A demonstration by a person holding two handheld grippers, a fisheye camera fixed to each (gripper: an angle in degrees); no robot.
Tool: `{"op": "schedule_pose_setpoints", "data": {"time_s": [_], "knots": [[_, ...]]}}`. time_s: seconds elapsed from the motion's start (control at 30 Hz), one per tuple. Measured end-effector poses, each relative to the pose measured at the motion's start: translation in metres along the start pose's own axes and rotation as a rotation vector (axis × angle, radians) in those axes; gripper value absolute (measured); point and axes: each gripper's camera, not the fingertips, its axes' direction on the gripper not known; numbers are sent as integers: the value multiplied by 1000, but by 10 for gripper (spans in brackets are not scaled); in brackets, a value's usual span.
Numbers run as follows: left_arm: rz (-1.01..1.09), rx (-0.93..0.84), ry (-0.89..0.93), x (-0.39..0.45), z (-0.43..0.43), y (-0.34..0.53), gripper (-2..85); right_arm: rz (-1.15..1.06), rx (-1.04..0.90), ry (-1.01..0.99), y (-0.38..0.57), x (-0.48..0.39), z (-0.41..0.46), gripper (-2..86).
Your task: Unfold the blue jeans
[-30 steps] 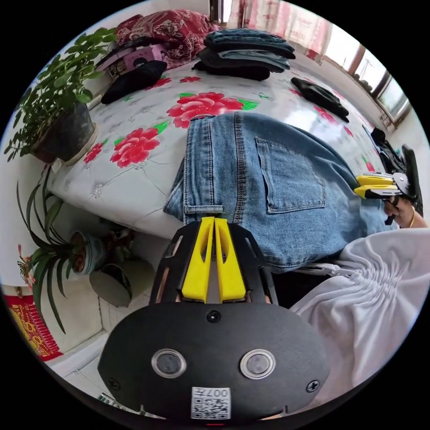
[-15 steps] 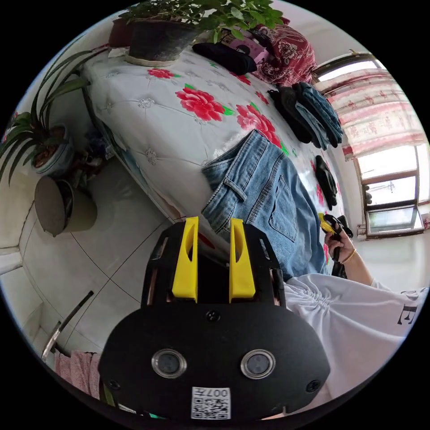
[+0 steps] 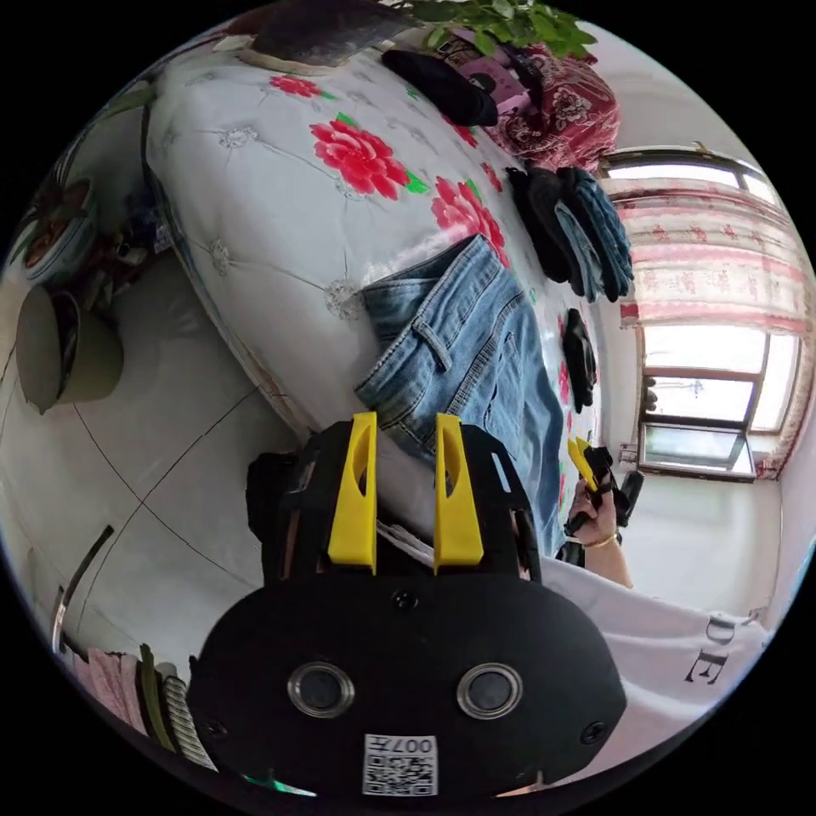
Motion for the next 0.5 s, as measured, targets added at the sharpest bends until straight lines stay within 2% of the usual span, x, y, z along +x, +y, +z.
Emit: {"op": "schedule_pose_setpoints", "data": {"time_s": [0.07,0.13,0.23,0.3,0.4,0.43,0.5], "knots": [[-4,-39,-6,4,-5,-6,44,15,-19,26,24,-2,-5,47],[82,-11,-5,26,-24,-7,29,21,-20,38,47,-2,-15,50],[325,106,111,87,-73,-17,15,48,23,66,79,0,-39,55],[579,204,175,148,-105,-23,10,92,57,82,99,4,-56,59],[807,268,170,176,-124,-18,8,126,80,130,122,5,-70,63],[804,262,149,170,-121,-19,8,130,83,141,128,5,-71,63],[667,106,-3,107,-72,-35,8,156,80,174,152,8,-69,63]]}}
